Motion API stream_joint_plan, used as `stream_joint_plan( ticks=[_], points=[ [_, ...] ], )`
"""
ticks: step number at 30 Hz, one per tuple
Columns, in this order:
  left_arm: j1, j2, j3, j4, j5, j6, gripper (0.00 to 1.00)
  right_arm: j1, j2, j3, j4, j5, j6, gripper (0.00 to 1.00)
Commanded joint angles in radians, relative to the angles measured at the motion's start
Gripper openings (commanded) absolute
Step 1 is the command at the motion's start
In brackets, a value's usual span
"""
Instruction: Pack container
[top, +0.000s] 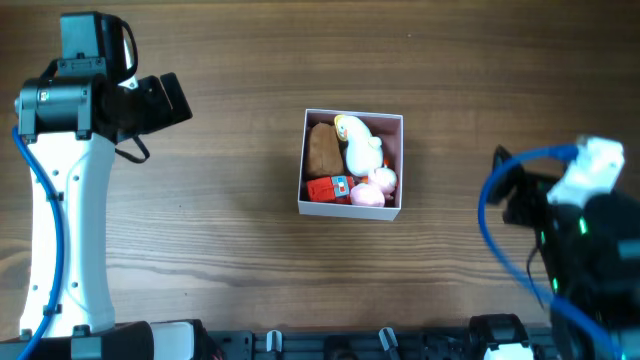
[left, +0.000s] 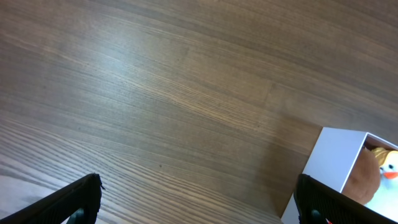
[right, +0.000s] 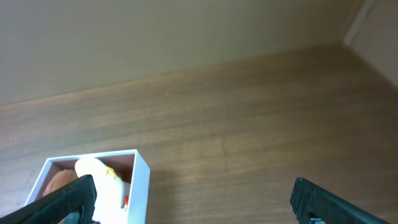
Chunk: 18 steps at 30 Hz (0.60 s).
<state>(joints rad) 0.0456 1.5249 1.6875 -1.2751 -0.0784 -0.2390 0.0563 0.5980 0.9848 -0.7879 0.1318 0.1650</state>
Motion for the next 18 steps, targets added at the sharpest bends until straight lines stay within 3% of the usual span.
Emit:
stream_joint_plan(
  ticks=[1, 4, 8, 18],
  points=[
    [0.003, -0.003, -0.006, 0.003, 0.002, -0.012, 1.0, -0.019, -0.155, -0.181, 0.019, -0.042, -0.086, 1.0],
    [0.003, -0.003, -0.006, 0.003, 0.002, -0.012, 1.0, -0.05, -0.319, -0.433, 0.155, -0.134, -0.086, 1.0],
    [0.003, -0.003, -0.006, 0.003, 0.002, -0.012, 1.0, -0.07, -0.459, -0.607, 0.186, -0.134, -0.086, 0.99],
    [0.003, -0.003, -0.006, 0.002, 0.002, -0.012, 1.0, -0.102, -0.594, -0.804, 0.227, -0.134, -0.053, 0.99]
  ],
)
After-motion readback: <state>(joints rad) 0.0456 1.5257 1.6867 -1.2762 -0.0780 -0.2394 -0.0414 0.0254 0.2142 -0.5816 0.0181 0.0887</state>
